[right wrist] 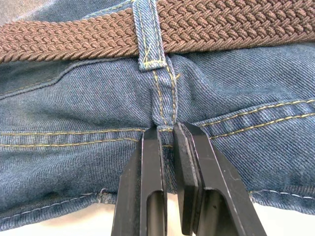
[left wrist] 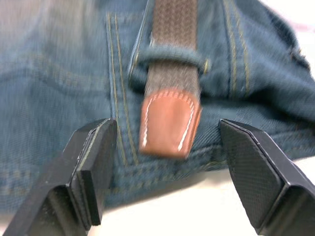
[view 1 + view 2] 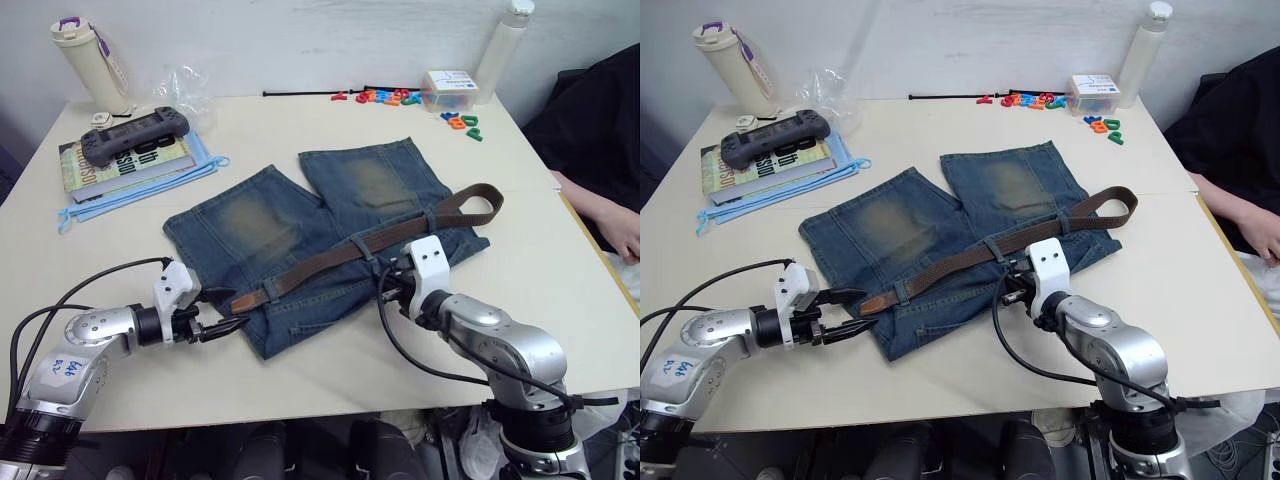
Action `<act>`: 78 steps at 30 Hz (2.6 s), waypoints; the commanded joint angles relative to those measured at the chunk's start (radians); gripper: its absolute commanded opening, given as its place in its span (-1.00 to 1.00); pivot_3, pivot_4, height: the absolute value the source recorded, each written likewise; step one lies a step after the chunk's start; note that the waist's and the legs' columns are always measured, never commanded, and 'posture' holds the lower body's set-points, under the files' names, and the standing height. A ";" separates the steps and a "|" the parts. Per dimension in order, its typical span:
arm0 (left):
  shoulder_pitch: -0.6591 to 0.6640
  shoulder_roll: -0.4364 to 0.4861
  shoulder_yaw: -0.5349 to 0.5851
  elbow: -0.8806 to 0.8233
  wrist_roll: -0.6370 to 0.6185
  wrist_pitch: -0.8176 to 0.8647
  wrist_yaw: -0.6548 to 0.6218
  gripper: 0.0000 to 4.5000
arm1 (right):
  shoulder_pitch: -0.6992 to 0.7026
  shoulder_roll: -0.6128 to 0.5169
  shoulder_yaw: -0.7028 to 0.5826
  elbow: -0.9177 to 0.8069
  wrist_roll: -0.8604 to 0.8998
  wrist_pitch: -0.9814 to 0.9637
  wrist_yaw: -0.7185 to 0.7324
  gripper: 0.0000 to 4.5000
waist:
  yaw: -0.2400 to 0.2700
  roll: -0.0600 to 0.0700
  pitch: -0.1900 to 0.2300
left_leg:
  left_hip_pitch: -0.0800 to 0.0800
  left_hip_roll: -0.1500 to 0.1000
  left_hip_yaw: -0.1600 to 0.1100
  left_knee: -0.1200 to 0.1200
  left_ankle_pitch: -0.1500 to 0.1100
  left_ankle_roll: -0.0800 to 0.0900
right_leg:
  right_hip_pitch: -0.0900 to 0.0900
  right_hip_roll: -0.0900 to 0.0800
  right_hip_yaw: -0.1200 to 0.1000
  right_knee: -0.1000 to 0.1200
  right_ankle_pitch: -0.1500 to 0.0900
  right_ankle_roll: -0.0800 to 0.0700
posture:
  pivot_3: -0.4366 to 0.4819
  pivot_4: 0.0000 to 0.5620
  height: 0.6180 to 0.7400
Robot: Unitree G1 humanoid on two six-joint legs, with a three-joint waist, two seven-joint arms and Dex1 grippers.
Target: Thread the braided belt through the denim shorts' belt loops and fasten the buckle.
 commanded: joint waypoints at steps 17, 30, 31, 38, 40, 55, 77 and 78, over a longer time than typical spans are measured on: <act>-0.029 -0.081 0.033 -0.030 0.055 0.005 -0.058 0.63 | 0.044 0.016 -0.022 0.038 -0.054 0.033 -0.044 -1.00 | 0.006 0.000 0.000 | 0.000 0.000 0.000 -0.002 0.000 0.000 | 0.000 0.000 0.000 -0.002 0.000 0.000 | -0.05 -0.47 0.64; -0.028 -0.080 0.041 -0.034 0.081 0.015 -0.064 -0.98 | 0.037 0.016 -0.029 0.043 -0.057 0.032 -0.040 -1.00 | 0.012 0.001 0.000 | 0.000 0.000 0.000 -0.002 0.000 0.000 | 0.000 0.000 0.000 -0.004 0.000 -0.001 | -0.05 -0.47 0.64; -0.028 -0.079 0.045 -0.032 0.083 0.016 -0.061 -0.98 | 0.037 0.016 -0.029 0.043 -0.057 0.032 -0.040 -1.00 | 0.012 0.001 0.000 | 0.000 0.000 0.000 -0.003 0.000 0.000 | 0.000 0.000 0.000 -0.004 0.001 -0.001 | -0.05 -0.47 0.64; -0.015 -0.083 0.064 -0.040 0.093 0.007 -0.046 -0.98 | 0.031 0.014 -0.030 0.050 -0.056 0.030 -0.035 -1.00 | 0.012 0.001 0.001 | 0.000 0.000 0.000 -0.003 0.000 0.000 | 0.000 0.000 0.000 -0.005 0.001 -0.001 | -0.05 -0.47 0.64; -0.012 -0.087 0.069 -0.044 0.092 0.007 -0.040 -0.98 | 0.031 0.015 -0.028 0.051 -0.056 0.029 -0.035 -1.00 | 0.012 0.001 0.001 | 0.000 0.000 0.000 -0.004 -0.001 0.000 | 0.000 0.000 0.001 -0.005 0.001 -0.001 | -0.05 -0.47 0.64; 0.046 -0.055 0.182 -0.176 0.073 0.014 -0.010 -0.98 | 0.040 0.032 -0.018 0.049 -0.058 0.025 -0.037 -1.00 | 0.004 0.001 0.001 | -0.001 0.000 0.000 -0.006 0.000 0.000 | -0.001 0.000 0.001 -0.007 0.001 -0.001 | -0.05 -0.47 0.64; 0.301 0.145 0.484 0.414 0.471 -0.767 0.118 -0.98 | -0.002 0.037 0.006 0.084 -0.061 0.019 -0.030 -1.00 | -0.012 0.003 0.002 | 0.000 0.000 0.001 -0.020 0.002 -0.004 | -0.009 0.001 0.001 -0.013 0.003 -0.006 | -0.05 -0.47 0.64; 0.304 0.158 0.494 0.472 0.488 -0.817 0.141 -0.98 | -0.004 0.037 0.006 0.085 -0.060 0.020 -0.029 -1.00 | -0.012 0.001 0.001 | -0.001 0.000 0.002 -0.021 0.002 -0.004 | -0.014 0.001 0.001 -0.014 0.003 -0.006 | -0.05 -0.47 0.64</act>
